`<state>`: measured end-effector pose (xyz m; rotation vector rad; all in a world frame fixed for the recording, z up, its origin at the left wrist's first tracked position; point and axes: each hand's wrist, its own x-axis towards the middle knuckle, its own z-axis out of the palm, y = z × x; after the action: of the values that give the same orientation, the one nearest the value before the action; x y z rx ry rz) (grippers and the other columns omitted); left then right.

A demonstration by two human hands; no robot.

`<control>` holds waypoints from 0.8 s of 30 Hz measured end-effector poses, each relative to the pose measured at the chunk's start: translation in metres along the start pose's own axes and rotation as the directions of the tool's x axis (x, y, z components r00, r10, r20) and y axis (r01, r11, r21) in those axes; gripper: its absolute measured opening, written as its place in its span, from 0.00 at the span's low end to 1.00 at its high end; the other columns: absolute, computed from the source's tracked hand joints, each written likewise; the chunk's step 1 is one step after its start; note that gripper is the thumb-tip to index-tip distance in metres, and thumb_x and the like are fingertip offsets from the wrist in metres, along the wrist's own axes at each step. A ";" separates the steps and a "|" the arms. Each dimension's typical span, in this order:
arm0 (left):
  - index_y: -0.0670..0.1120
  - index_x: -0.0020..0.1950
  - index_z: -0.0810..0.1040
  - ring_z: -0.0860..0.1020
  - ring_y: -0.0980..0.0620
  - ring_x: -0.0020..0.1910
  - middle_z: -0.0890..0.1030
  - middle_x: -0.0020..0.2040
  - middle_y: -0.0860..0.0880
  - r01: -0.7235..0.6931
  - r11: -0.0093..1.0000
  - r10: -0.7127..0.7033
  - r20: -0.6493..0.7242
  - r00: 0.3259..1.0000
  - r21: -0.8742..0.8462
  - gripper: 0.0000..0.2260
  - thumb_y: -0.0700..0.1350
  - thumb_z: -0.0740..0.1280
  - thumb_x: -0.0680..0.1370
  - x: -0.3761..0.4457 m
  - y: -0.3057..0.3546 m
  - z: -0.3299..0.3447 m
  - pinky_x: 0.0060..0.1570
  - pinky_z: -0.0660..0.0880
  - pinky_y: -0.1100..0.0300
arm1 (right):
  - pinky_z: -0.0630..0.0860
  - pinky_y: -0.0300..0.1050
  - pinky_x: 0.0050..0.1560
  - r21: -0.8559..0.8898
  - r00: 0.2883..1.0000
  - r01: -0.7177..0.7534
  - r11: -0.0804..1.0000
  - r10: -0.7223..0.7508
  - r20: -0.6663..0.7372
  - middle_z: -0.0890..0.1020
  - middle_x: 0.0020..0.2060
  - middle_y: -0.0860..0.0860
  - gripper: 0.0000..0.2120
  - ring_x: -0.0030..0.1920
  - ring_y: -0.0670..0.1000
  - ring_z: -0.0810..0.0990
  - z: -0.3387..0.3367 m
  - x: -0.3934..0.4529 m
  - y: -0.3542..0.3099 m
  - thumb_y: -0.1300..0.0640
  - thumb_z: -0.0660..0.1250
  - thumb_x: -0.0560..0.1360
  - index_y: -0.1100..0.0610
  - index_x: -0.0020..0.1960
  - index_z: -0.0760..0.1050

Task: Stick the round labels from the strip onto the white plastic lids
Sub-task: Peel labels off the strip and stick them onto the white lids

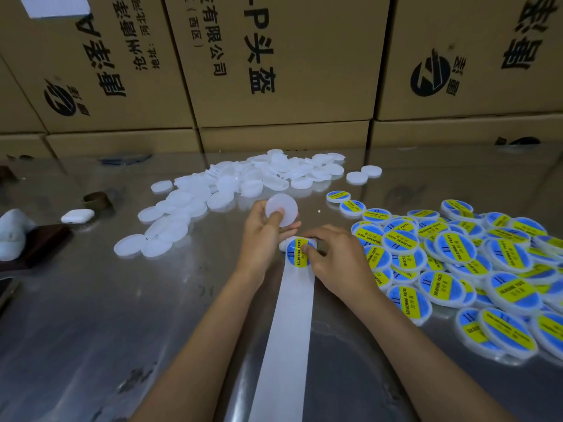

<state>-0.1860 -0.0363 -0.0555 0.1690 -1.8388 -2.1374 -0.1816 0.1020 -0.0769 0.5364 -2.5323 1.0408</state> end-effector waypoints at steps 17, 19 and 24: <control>0.48 0.51 0.73 0.86 0.50 0.43 0.81 0.50 0.43 -0.210 0.969 0.201 0.081 0.976 0.131 0.08 0.37 0.59 0.84 -0.009 0.000 -0.002 0.43 0.82 0.58 | 0.74 0.43 0.50 -0.049 0.987 0.138 0.989 -0.142 -0.082 0.82 0.49 0.45 0.10 0.55 0.48 0.77 -0.001 -0.002 0.000 0.58 0.67 0.75 0.48 0.54 0.80; 0.48 0.52 0.73 0.84 0.54 0.45 0.81 0.51 0.44 -0.222 0.955 0.208 0.087 0.974 0.198 0.07 0.37 0.60 0.83 -0.008 -0.003 -0.004 0.45 0.81 0.60 | 0.72 0.42 0.56 0.007 0.979 0.175 0.985 -0.173 -0.106 0.81 0.51 0.44 0.08 0.58 0.47 0.74 -0.001 -0.001 -0.002 0.61 0.67 0.74 0.51 0.51 0.79; 0.48 0.51 0.75 0.83 0.58 0.42 0.81 0.50 0.45 -0.149 0.970 0.139 0.067 0.988 0.192 0.07 0.37 0.60 0.83 -0.004 -0.005 -0.007 0.41 0.80 0.62 | 0.73 0.45 0.48 0.247 0.985 0.079 0.966 -0.038 -0.167 0.77 0.43 0.44 0.07 0.47 0.47 0.75 -0.002 -0.003 -0.009 0.61 0.67 0.74 0.51 0.45 0.71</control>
<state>-0.1807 -0.0406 -0.0623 0.0221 -2.0260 -1.8790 -0.1749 0.0976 -0.0716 0.5664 -2.2446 1.3391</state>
